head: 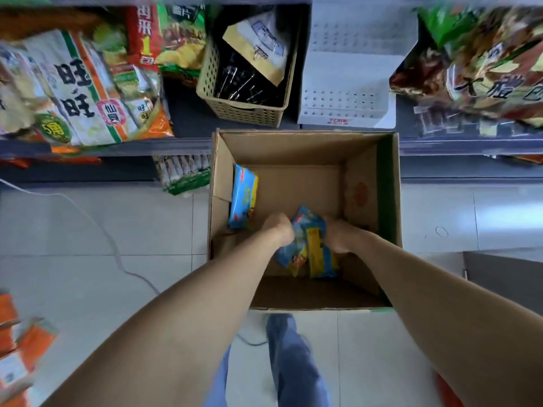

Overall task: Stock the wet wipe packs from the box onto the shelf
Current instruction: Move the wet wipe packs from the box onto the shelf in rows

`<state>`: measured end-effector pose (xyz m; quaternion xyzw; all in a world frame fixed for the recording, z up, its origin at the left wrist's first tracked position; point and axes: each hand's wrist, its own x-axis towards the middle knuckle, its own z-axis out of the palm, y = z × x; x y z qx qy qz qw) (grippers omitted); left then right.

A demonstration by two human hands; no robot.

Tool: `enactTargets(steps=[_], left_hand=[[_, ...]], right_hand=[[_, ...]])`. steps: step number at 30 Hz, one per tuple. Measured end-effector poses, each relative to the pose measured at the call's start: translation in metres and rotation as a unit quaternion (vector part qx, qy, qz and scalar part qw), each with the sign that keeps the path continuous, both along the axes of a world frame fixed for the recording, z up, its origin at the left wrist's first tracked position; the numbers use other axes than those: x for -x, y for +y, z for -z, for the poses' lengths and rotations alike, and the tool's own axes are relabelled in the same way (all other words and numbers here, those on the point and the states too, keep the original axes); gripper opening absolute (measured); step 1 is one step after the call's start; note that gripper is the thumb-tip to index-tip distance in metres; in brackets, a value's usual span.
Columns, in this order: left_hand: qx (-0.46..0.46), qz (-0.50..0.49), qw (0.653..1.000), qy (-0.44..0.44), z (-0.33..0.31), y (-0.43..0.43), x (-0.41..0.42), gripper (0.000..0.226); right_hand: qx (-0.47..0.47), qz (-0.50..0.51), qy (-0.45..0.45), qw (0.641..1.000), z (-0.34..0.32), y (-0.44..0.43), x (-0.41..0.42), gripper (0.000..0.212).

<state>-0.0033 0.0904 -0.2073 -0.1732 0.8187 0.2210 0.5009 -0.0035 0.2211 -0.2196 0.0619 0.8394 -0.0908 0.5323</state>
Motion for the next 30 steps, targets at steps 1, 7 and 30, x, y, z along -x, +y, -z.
enactTargets(steps=[1,7,30], left_hand=[[0.002,-0.011,1.0,-0.001,0.003,0.002,0.0,0.038],[0.013,-0.03,0.999,-0.011,0.0,0.007,0.002,0.035],[0.019,-0.025,0.943,0.331,-0.377,-0.082,0.053,0.016]], right_hand=[[0.001,0.012,-0.002,1.0,0.005,0.0,0.0,0.049],[-0.012,0.004,-0.008,1.0,-0.016,-0.002,0.01,0.037],[0.14,-0.015,0.303,0.942,-0.359,-0.031,0.071,0.022]])
